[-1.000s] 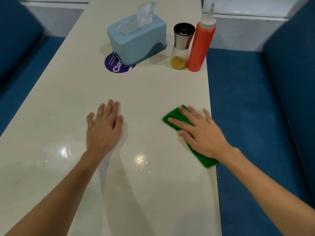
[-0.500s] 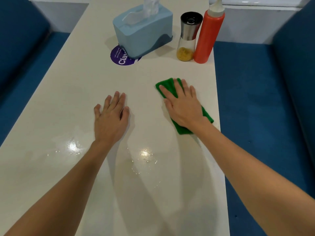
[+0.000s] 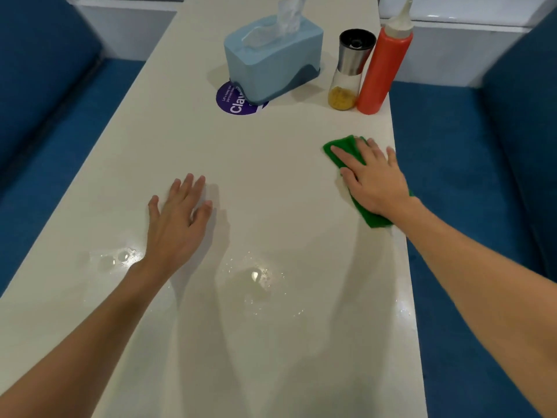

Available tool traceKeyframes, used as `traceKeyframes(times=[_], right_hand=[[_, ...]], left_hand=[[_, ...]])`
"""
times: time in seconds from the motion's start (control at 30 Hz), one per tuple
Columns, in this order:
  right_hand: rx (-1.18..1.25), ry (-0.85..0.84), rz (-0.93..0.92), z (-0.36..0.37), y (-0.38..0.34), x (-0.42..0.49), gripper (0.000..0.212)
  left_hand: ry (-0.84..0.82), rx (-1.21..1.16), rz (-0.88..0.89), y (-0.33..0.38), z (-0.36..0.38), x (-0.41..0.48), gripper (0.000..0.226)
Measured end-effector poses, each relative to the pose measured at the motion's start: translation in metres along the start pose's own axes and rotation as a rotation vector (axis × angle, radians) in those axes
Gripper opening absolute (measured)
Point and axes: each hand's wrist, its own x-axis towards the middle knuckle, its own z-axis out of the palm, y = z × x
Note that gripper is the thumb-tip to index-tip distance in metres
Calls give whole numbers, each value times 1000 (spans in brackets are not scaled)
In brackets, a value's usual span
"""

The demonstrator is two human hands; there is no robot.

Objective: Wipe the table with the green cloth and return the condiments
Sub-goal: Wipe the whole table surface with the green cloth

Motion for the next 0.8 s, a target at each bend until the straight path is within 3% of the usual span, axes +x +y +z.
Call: traceKeyframes(times=[0.13, 0.3, 0.47, 0.63, 0.8], right_hand=[[38, 12, 87, 3, -50, 13, 50], [44, -15, -199, 9, -98, -39, 53], [12, -94, -384, 5, -65, -104, 49], [3, -71, -173, -2, -27, -60, 51], [52, -29, 71, 3, -70, -1, 50]], left_hand=[[-4, 83, 86, 7, 6, -16, 58], [7, 142, 108, 10, 17, -18, 56], [24, 153, 105, 10, 20, -21, 55], [17, 162, 101, 12, 21, -21, 55], [26, 170, 106, 11, 22, -19, 54]])
